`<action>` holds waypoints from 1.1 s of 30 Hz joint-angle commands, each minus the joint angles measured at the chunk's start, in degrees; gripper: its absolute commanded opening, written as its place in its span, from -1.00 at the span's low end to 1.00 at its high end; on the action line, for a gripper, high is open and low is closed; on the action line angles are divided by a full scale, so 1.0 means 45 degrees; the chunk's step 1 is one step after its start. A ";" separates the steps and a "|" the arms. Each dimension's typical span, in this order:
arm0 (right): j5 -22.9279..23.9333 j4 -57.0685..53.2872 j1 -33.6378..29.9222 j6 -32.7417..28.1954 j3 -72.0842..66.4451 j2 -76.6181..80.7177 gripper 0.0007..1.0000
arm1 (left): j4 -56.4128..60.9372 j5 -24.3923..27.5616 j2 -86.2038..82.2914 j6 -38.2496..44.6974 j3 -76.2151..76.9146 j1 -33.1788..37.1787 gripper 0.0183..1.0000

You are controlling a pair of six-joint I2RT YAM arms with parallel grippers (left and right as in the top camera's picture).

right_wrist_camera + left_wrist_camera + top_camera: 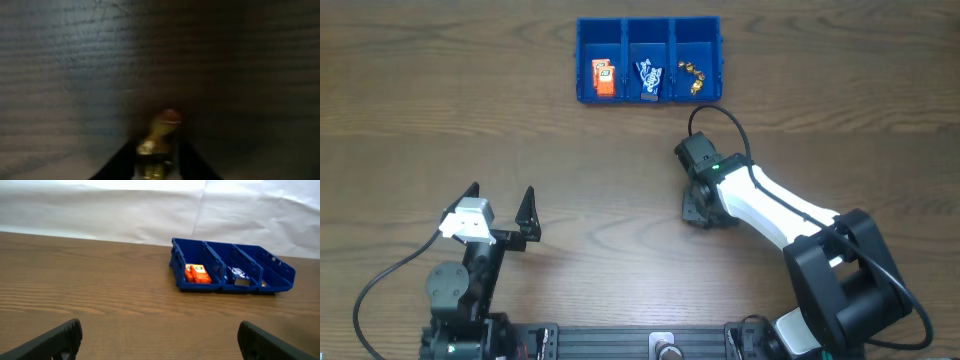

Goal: Sort Candies Into Trays

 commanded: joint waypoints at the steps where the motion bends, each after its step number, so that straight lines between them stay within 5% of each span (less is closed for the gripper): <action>1: 0.0408 0.0024 -0.0010 0.0029 -0.0083 0.0350 -0.56 | -0.0393 0.0228 -0.0078 0.0083 -0.0257 0.0053 1.00; 9: 0.0423 -0.1632 -0.0034 -0.0345 0.1394 -0.1234 -0.61 | -0.0393 0.0228 -0.0078 0.0087 -0.0257 0.0053 1.00; 13: 0.1501 -0.3764 -0.0374 -0.0724 0.4401 -0.1705 -0.61 | -0.0393 0.0228 -0.0078 0.0087 -0.0257 0.0053 1.00; 23: 0.2006 -0.7033 -0.2074 -0.3949 1.6597 0.4881 -0.59 | -0.0393 0.0228 -0.0078 0.0083 -0.0257 0.0053 1.00; 33: 0.1987 -0.6144 -0.2608 -0.4284 1.9564 0.9020 -0.56 | -0.0393 0.0228 -0.0078 0.0083 -0.0257 0.0053 1.00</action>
